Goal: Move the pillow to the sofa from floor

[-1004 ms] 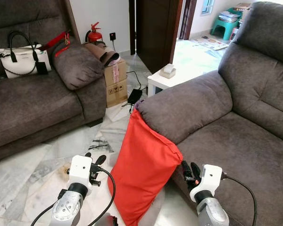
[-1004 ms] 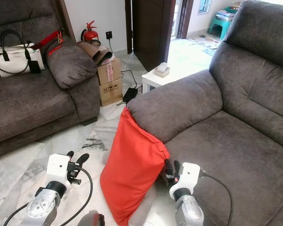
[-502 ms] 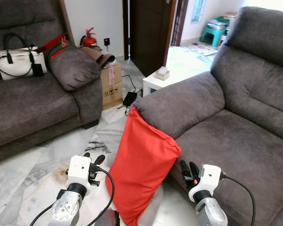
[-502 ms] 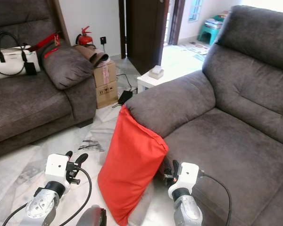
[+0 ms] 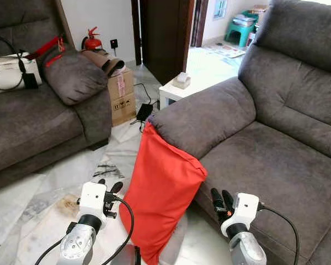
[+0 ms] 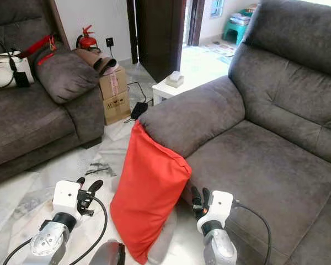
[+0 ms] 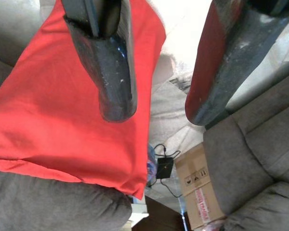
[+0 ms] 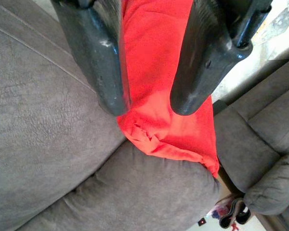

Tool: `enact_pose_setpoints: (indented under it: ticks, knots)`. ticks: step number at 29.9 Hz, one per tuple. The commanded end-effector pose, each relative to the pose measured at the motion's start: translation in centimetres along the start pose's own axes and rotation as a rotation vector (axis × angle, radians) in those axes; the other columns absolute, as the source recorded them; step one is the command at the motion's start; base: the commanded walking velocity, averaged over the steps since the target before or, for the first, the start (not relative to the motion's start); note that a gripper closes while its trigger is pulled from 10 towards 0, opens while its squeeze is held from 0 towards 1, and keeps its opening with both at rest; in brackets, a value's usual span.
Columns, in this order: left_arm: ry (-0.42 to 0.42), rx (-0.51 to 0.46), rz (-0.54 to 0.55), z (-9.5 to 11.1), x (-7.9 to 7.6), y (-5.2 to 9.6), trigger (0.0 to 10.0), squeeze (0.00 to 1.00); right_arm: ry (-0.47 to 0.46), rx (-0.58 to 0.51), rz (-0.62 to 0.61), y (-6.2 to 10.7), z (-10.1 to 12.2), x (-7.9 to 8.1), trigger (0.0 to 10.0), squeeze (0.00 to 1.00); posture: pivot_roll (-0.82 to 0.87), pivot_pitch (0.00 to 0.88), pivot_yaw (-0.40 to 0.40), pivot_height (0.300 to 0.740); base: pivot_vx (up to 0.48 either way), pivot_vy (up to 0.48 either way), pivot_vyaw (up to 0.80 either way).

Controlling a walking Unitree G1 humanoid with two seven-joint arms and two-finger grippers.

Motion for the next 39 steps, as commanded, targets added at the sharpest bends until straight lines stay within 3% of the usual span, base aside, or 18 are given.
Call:
enact_pose_setpoints:
  ticks: [1, 6, 22, 31, 39]
  knots:
    - [0.007, 0.017, 0.012, -0.2, 0.4, 0.0, 10.0, 0.0, 0.019, 0.002, 0.021, 0.0, -0.1, 0.3, 10.0, 0.0, 0.09, 0.081, 0.014, 0.623, 0.262, 0.0, 0.0]
    - [0.019, 0.017, 0.019, -0.2, 0.4, -0.1, 10.0, 0.0, 0.01, 0.001, -0.017, 0.0, -0.1, -0.2, 10.0, 0.0, 0.09, 0.081, 0.014, 0.623, 0.269, 0.0, 0.73]
    - [0.022, 0.015, 0.034, -0.2, 0.8, -0.1, 10.0, 0.0, 0.027, -0.036, -0.047, -0.1, 0.7, -0.8, 10.0, 0.0, 0.09, 0.083, 0.016, 0.623, 0.27, 0.0, 0.0]
    - [0.024, 0.048, 0.013, -0.8, 0.4, 0.0, 10.0, 0.0, -0.002, -0.008, -0.066, -0.1, 0.3, -1.2, 10.0, 0.0, 0.09, 0.085, 0.017, 0.623, 0.269, 0.0, 0.39]
    - [0.016, 0.06, 0.02, -1.2, 0.6, 0.2, 10.0, 0.0, 0.009, -0.011, -0.092, -0.3, 0.7, -1.8, 10.0, 0.0, 0.09, 0.088, 0.015, 0.623, 0.0, 0.0, 0.0]
Point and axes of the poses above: a point about 5 cm out from each wrist's last joint towards the gripper, its own y axis pointing back from the gripper into the wrist, its own z axis along the axis of the wrist's last joint, x = y × z, the point moved 4 cm from there along -y, pointing out of the wrist towards the gripper, and after that the axes turned 1 degree about -y, right-handed, at the moved point
